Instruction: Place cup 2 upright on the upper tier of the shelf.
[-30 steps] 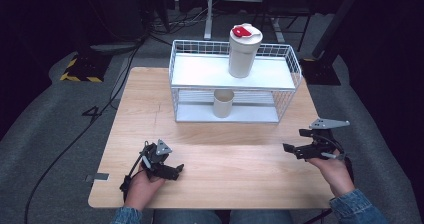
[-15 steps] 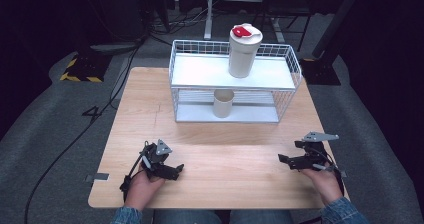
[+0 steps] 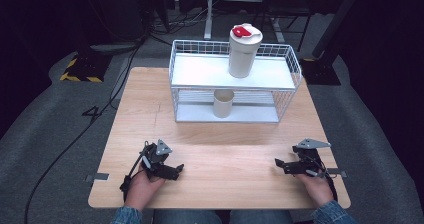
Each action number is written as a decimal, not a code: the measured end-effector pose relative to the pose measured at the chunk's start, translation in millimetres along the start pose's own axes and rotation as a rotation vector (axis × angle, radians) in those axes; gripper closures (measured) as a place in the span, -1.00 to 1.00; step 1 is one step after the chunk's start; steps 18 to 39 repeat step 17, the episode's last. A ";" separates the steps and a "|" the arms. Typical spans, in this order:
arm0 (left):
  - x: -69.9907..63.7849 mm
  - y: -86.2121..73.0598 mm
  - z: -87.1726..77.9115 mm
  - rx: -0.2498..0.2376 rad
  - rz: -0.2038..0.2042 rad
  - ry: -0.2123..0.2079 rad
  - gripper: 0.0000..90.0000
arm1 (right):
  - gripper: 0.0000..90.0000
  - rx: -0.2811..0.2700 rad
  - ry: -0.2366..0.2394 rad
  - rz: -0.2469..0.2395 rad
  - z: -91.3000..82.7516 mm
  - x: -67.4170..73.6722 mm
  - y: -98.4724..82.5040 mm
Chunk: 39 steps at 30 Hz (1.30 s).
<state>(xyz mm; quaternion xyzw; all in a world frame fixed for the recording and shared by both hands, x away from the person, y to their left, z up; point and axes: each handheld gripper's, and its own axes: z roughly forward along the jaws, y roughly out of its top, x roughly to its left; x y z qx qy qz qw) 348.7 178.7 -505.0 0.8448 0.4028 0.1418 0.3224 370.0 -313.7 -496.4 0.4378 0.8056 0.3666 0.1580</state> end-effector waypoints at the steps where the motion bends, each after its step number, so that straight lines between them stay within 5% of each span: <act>1: 0.0 0.0 0.1 -0.001 0.000 0.000 -1.00 | -0.91 0.002 -0.010 -0.001 1.2 0.4 -0.9; 7: 0.0 0.0 0.0 0.000 0.000 0.000 -1.00 | -0.97 0.025 -0.055 -0.053 9.3 3.4 -4.4; 17: 0.1 0.0 0.0 0.000 0.001 0.001 -1.00 | -1.00 0.028 -0.102 -0.009 8.2 7.9 -6.3; 39: 0.1 0.0 0.0 0.000 0.001 0.001 -1.00 | -1.00 0.028 -0.102 -0.009 8.2 7.9 -6.3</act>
